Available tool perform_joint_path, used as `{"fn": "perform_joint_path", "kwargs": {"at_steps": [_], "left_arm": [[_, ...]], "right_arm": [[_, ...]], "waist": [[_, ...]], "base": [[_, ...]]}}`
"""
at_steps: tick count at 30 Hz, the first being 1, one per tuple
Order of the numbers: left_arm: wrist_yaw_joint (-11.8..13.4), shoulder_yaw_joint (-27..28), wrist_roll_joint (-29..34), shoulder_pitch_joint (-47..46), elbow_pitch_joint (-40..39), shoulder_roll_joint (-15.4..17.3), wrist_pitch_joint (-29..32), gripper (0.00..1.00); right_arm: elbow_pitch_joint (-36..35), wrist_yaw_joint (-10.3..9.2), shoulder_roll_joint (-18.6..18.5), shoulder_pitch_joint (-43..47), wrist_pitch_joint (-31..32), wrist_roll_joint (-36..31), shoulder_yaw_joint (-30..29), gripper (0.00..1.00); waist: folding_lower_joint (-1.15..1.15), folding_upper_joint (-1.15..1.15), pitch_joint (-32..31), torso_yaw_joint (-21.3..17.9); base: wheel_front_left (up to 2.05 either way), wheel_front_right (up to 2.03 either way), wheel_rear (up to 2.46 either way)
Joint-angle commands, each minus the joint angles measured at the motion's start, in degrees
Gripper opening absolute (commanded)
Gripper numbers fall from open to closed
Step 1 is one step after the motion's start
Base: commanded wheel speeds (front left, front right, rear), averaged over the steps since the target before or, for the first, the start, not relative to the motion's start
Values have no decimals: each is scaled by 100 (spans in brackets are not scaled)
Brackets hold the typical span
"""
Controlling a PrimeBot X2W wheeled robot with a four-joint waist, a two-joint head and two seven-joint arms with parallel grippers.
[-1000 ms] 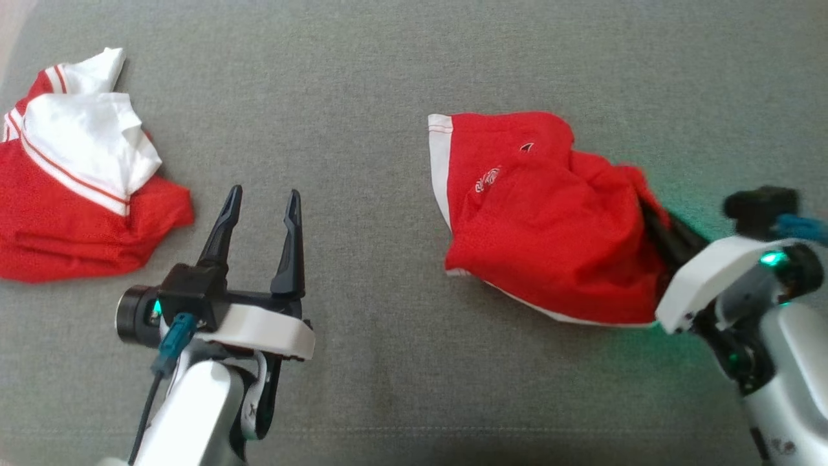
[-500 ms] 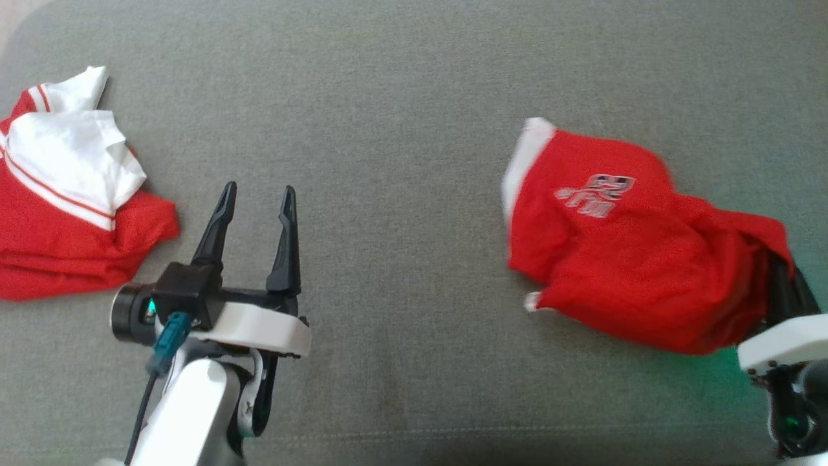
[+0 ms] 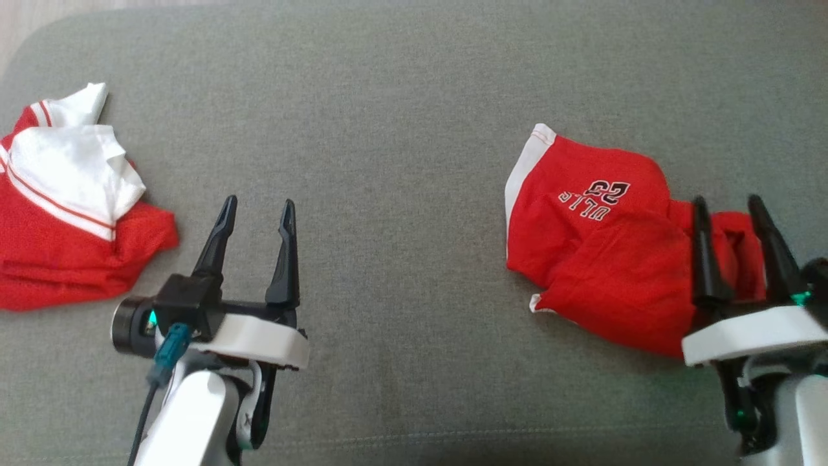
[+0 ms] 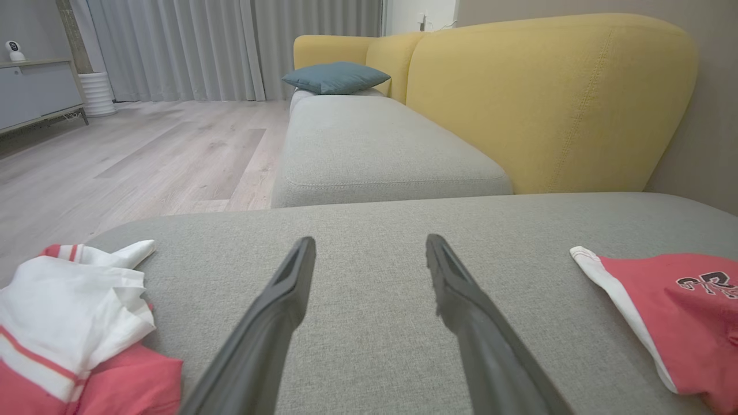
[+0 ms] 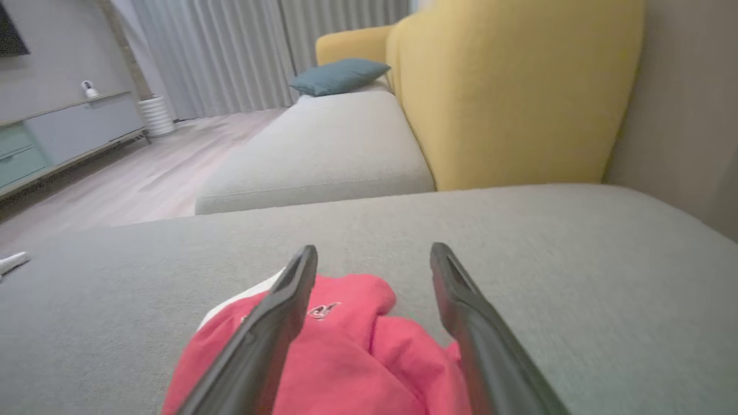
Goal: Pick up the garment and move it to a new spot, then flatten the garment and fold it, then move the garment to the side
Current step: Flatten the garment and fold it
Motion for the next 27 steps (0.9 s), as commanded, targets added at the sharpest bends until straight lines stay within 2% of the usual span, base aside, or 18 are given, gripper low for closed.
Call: {"fn": "perform_joint_path", "kwargs": {"at_steps": [1,9,27], "left_arm": [[4,268,65,-100,-162,93,-44,100],[55,299,81,164,-204,164,-44,100],[121,214,76,311,-335,247,4,100]], "right_arm": [[-331,22,-193,16,-134,-129,288,100],[-658,22,-273,299,-210,-226,893,100],[-680,22,-105,442,-182,-131,811,100]], "waist": [[0,0,-54,-4],[0,0,-317,18],[0,0,-421,20]], "base": [[0,0,0],[0,0,0],[0,0,0]]}}
